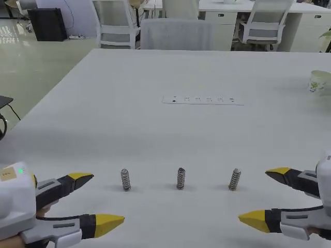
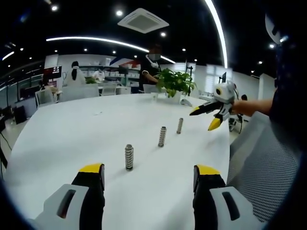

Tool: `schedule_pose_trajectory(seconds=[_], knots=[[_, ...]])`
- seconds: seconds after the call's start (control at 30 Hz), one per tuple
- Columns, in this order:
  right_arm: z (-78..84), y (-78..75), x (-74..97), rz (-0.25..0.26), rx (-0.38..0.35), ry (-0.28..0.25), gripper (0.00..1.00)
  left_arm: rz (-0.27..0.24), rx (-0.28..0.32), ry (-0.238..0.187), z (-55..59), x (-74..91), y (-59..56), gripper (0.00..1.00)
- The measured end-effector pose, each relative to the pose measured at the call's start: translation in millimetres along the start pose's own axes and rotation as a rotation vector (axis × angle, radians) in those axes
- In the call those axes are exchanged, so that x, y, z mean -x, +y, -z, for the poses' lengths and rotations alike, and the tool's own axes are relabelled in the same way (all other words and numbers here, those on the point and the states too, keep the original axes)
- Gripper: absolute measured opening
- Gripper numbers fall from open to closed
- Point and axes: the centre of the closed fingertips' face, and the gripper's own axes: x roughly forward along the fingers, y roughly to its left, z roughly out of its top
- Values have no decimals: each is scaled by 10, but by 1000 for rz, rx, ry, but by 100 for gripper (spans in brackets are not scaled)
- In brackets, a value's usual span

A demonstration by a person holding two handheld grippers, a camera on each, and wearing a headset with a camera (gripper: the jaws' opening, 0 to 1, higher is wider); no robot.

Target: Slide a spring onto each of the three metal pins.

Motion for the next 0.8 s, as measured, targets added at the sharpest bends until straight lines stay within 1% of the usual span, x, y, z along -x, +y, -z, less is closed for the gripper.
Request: schedule_pose_trajectory(seconds=[0.17,0.2,0.27,0.33,0.47,0.57,0.63,0.8], knots=[[-17,14,22,2,-3,-38,77,-5,9,1,29,10,4,73],[-31,12,26,3,-2,-55,78,-5,11,1,35,12,0,73],[-24,8,25,3,-3,-56,79,-6,14,1,40,14,-5,73],[-29,7,29,4,-2,-69,80,-7,15,2,48,17,-5,74],[-8,16,27,4,-9,-71,81,-13,26,0,66,21,10,74],[16,17,21,6,-13,-69,82,-11,31,5,87,10,-5,75],[28,17,17,11,-13,-73,84,-8,30,10,95,3,-16,75],[47,50,14,0,-13,-70,87,-11,34,10,92,-8,-5,77]])
